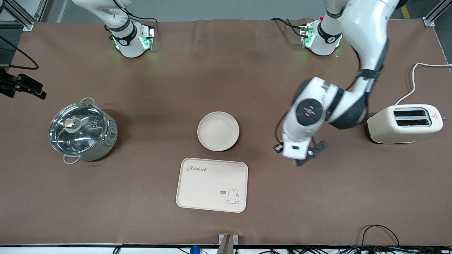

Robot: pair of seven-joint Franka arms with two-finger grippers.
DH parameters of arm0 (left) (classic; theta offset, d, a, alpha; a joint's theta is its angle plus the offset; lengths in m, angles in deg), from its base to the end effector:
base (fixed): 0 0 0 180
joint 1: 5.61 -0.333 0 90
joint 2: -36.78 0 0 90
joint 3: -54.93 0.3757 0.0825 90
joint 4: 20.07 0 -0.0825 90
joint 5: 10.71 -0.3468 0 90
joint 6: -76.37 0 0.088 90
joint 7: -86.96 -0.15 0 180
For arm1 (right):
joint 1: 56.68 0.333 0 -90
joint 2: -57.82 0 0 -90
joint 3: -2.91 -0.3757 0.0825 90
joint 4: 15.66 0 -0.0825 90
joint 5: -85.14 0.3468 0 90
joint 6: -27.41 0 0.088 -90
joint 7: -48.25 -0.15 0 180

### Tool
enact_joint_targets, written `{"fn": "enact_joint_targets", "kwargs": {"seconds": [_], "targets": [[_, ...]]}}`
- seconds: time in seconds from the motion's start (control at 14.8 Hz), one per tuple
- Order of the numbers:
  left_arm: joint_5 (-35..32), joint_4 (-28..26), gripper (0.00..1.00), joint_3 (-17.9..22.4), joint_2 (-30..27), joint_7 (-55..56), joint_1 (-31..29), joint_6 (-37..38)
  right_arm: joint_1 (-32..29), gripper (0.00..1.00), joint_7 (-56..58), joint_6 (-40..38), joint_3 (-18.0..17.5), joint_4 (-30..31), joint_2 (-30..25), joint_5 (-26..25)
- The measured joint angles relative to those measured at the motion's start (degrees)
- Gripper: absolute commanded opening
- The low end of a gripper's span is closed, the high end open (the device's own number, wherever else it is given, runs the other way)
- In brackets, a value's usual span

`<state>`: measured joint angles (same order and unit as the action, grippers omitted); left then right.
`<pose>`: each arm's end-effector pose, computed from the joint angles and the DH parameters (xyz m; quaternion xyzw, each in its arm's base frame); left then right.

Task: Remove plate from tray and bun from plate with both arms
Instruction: 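Carry the bun with the left gripper toward the toaster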

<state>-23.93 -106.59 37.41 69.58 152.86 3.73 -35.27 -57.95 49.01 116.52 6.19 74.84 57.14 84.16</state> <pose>0.6355 -0.2538 0.3585 -0.9505 -0.3055 0.0203 0.0528 0.5089 -0.0433 0.6422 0.9994 -0.0331 -0.0066 0.0079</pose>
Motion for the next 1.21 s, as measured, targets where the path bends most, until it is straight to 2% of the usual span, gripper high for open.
{"fn": "enact_joint_targets", "kwargs": {"seconds": [0.27, 0.54, 0.61, 0.67, 0.81, 0.94, 1.21], "targets": [[-0.2, -4.2, 0.33, 0.1, 2.7, -0.7, -5.4, 0.0, 0.0, 1.0, 0.0, -0.1, -0.2, 0.0, 0.0, 0.0], [-0.3, -6.0, 0.34, 0.1, 7.3, -0.2, -7.1, -2.9, 0.0, 1.0, 0.0, -0.1, -0.2, 0.0, 0.0, 0.0], [-0.9, -6.5, 0.39, 0.2, 7.8, -0.1, -7.7, -3.7, 0.0, 1.0, 0.0, -0.1, -0.2, 0.0, 0.0, 0.0], [-1.8, -6.8, 0.5, 0.2, 8.0, 0.1, -8.6, -4.1, 0.0, 1.0, 0.0, -0.1, -0.2, 0.0, 0.0, 0.0], [-2.9, -7.0, 0.85, 0.2, 8.0, 0.1, -9.9, -4.2, 0.0, 1.0, 0.0, -0.1, -0.2, 0.0, 0.0, 0.0], [-3.0, -6.9, 1.0, 0.1, 8.0, 0.1, -10.1, -4.3, 0.0, 1.0, 0.0, -0.1, -0.2, 0.0, 0.0, 0.0], [-3.1, -5.9, 1.0, -0.5, 7.2, 0.2, -9.5, -4.5, 0.0, 1.0, 0.0, -0.1, -0.2, 0.0, 0.0, 0.0]]}}
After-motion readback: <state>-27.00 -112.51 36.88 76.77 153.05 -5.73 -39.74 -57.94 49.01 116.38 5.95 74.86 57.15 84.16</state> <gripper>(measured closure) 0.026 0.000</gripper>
